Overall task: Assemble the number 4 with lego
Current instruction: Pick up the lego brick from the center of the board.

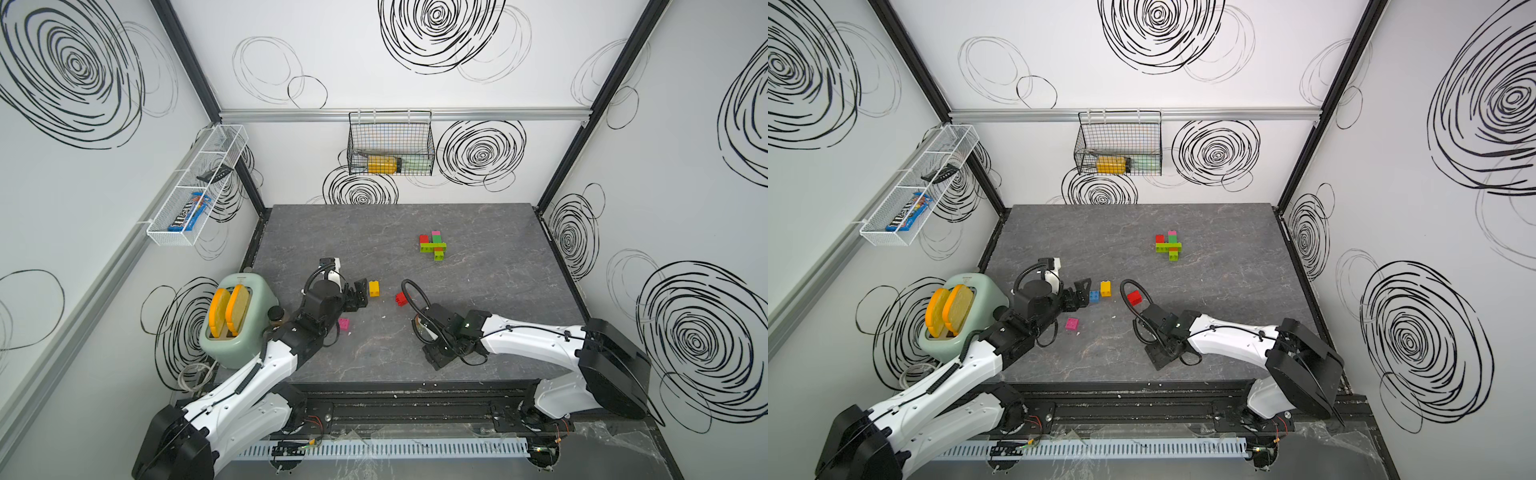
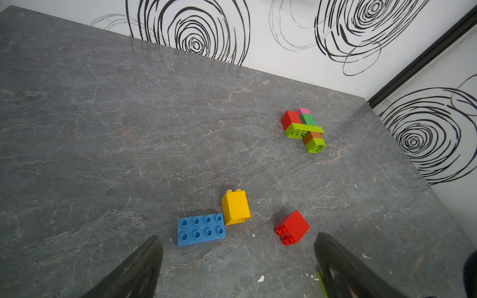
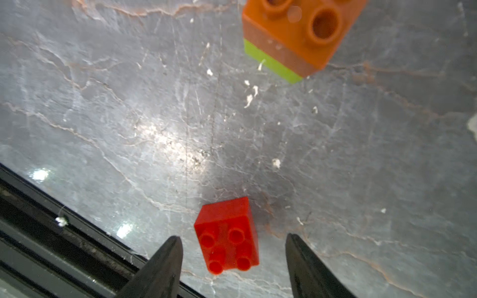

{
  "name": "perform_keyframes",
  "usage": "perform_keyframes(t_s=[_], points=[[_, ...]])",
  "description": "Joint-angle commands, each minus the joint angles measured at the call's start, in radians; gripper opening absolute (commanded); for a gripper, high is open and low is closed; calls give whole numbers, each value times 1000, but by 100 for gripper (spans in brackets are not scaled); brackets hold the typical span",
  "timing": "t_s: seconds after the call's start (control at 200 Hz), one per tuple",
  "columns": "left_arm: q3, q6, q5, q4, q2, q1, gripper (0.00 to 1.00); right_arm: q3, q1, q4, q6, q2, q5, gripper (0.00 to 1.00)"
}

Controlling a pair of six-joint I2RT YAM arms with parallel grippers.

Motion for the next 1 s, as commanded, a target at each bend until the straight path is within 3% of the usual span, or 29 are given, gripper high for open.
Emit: perform_keyframes(t_s=[0.0,0.65,0.996], points=[[3,-8,15,22,1,14,96,6,-1,24,-33,-8,-7,66],[38,-39,57,-2,71,47,96,30,16,-2,-23,76,10,44],[41,-52,82,3,104,48,96,36,-15,3,2,21,24,30]])
